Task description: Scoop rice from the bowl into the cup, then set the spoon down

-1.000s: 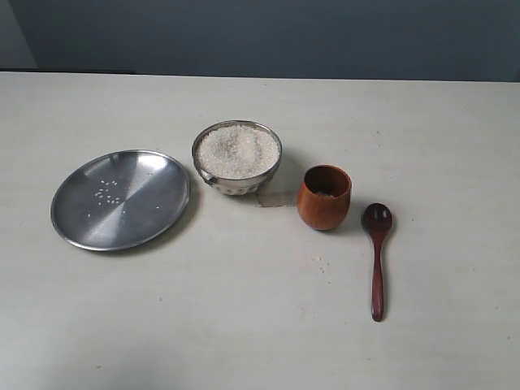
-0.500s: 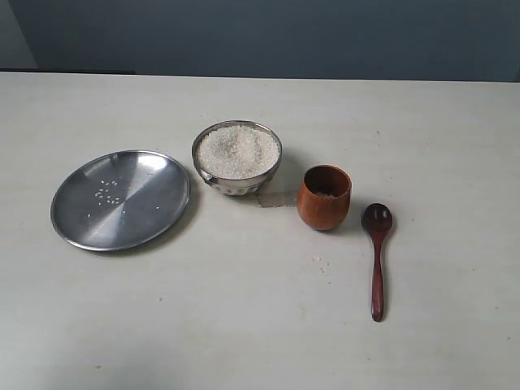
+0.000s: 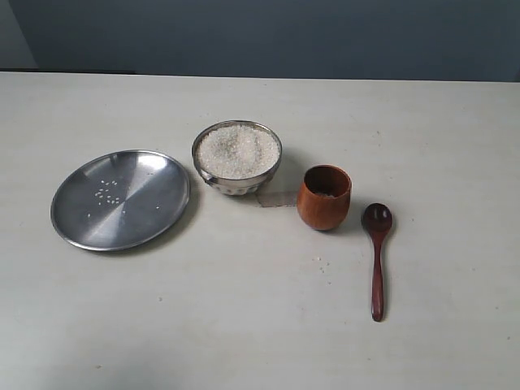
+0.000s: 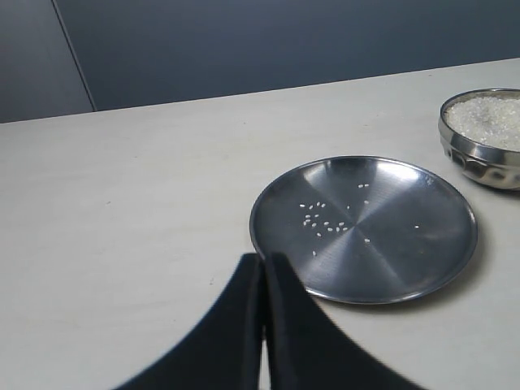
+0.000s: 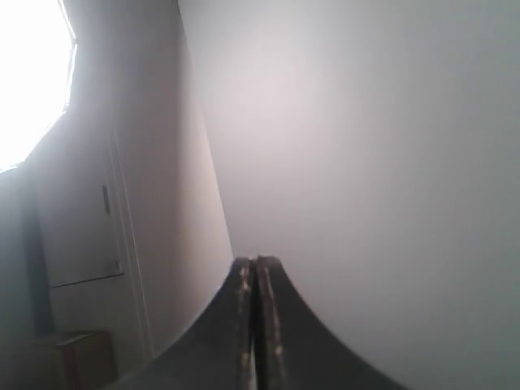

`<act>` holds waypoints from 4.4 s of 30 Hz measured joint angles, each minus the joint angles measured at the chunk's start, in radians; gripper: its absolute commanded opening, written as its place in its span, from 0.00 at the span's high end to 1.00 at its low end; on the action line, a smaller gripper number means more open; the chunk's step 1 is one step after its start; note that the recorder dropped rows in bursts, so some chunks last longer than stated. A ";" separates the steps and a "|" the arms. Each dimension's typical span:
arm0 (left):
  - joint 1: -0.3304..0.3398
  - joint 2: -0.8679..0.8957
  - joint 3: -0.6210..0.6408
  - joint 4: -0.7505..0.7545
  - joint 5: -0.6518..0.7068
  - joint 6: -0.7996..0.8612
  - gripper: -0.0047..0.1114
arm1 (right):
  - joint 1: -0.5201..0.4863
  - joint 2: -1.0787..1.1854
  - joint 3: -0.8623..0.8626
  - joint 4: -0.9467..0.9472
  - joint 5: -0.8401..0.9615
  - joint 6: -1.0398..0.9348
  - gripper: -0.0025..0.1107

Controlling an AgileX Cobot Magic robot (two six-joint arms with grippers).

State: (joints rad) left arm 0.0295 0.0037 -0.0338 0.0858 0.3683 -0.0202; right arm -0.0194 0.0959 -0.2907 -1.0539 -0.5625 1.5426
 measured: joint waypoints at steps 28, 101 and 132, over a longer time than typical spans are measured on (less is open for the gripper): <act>0.000 0.000 0.000 0.000 0.000 0.000 0.96 | 0.128 0.022 -0.186 0.919 0.956 -1.397 0.98; 0.000 0.000 0.000 0.000 0.000 0.000 0.96 | 0.532 1.449 -0.190 1.529 0.766 -1.698 0.68; 0.000 0.000 0.000 0.000 0.000 0.000 0.96 | 0.470 1.523 -0.199 1.464 0.772 -1.660 0.69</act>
State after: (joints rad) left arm 0.0295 0.0037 -0.0338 0.0858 0.3683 -0.0202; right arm 0.4506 1.6192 -0.4892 0.4097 0.2092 -0.1171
